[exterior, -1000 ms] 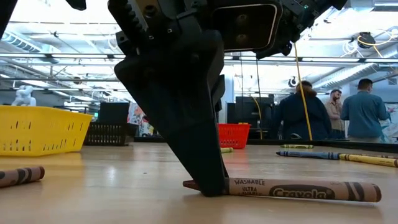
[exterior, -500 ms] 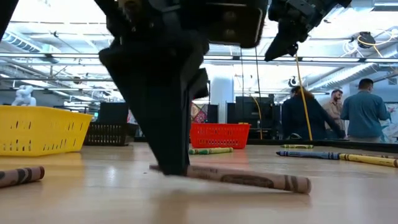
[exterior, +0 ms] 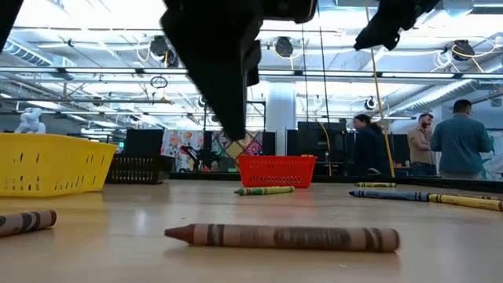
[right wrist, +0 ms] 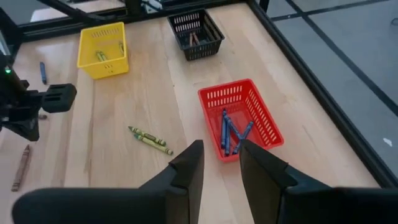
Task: Sort crayons
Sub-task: Put the brown crayon into the black bin
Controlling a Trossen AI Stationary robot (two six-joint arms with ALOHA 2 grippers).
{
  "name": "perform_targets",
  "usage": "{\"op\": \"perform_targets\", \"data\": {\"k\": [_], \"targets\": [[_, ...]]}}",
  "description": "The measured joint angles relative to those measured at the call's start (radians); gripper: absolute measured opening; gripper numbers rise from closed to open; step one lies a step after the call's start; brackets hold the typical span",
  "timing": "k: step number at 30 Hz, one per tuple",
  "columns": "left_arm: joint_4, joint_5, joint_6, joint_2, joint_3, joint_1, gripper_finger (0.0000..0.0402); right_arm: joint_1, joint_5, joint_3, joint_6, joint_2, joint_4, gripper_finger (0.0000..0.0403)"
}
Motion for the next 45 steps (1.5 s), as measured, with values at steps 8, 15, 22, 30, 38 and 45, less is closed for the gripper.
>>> {"op": "perform_targets", "data": {"k": [8,15,22,30,38,45], "targets": [[0.094,0.036,-0.113,0.003,0.002,-0.001,0.0001,0.000,0.003,0.000,0.008,-0.033,-0.026,0.0091],[0.122,0.078,-0.114,0.003,0.003,-0.005,0.0016,0.000,0.006,0.000,0.008,-0.028,-0.035,0.0091],[0.129,0.094,-0.158,0.003,0.003,-0.010,0.0074,0.000,0.007,0.000,0.008,-0.028,-0.051,0.0091],[0.129,0.073,-0.310,0.003,0.003,-0.139,0.0079,0.000,0.008,0.000,0.008,-0.028,-0.101,0.0091],[0.229,0.011,-0.425,0.031,0.004,-0.223,0.0079,0.000,0.008,0.000,0.030,-0.028,-0.105,0.0091],[0.268,0.042,-0.453,0.101,0.003,-0.229,0.0079,0.000,0.008,0.000,0.025,-0.028,-0.101,0.0091]]}}
